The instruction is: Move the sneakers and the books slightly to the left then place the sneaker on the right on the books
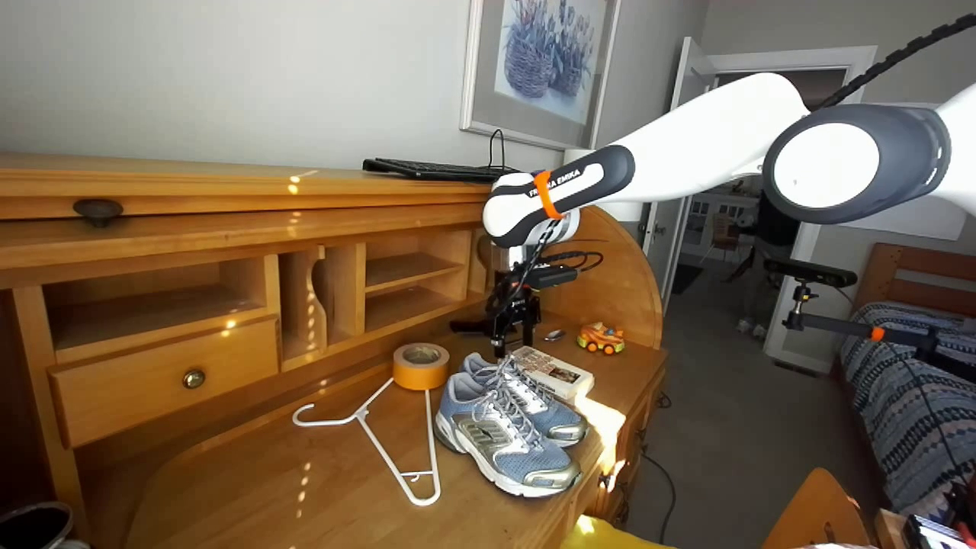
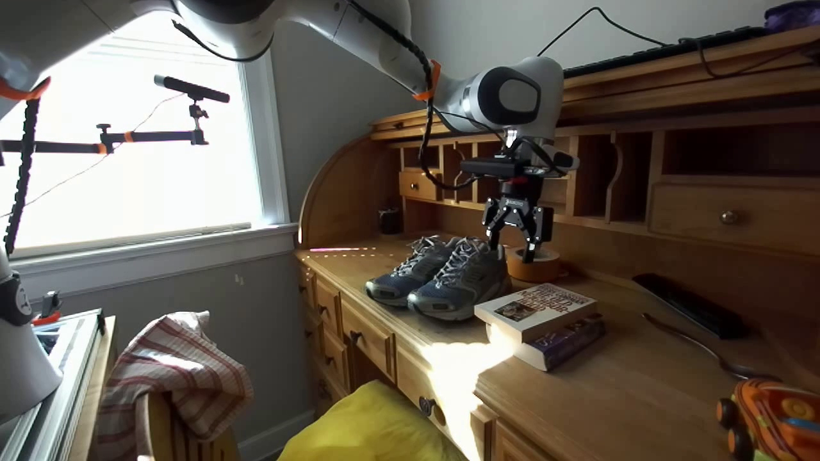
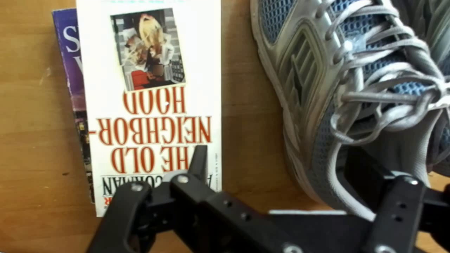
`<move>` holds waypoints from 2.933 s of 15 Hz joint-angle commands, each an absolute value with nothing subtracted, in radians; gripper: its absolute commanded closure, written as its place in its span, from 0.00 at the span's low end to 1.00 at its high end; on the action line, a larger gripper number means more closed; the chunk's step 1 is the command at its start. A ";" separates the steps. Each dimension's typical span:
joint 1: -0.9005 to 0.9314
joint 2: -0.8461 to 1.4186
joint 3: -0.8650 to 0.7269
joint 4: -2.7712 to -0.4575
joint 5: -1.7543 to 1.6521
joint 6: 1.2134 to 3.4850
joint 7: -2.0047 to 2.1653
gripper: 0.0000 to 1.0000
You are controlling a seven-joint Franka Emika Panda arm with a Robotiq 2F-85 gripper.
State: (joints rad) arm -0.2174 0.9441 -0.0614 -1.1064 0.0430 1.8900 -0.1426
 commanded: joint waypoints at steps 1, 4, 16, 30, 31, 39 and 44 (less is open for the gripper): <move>-0.192 0.847 -0.060 -1.300 0.021 2.019 -0.157 0.00; -0.186 0.824 -0.056 -1.372 0.009 2.097 -0.182 0.25; -0.204 0.727 -0.054 -1.519 0.028 2.194 -0.184 1.00; -0.261 0.637 -0.032 -1.569 0.134 2.190 -0.211 0.98; -0.265 0.633 -0.034 -1.572 0.138 2.195 -0.216 0.98; -0.305 0.644 -0.033 -1.551 0.152 2.177 -0.293 0.98; -0.316 0.630 -0.033 -1.560 0.153 2.182 -0.312 0.98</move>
State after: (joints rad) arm -0.2992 0.6670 -0.0455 -1.5274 0.1304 2.1825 -0.2811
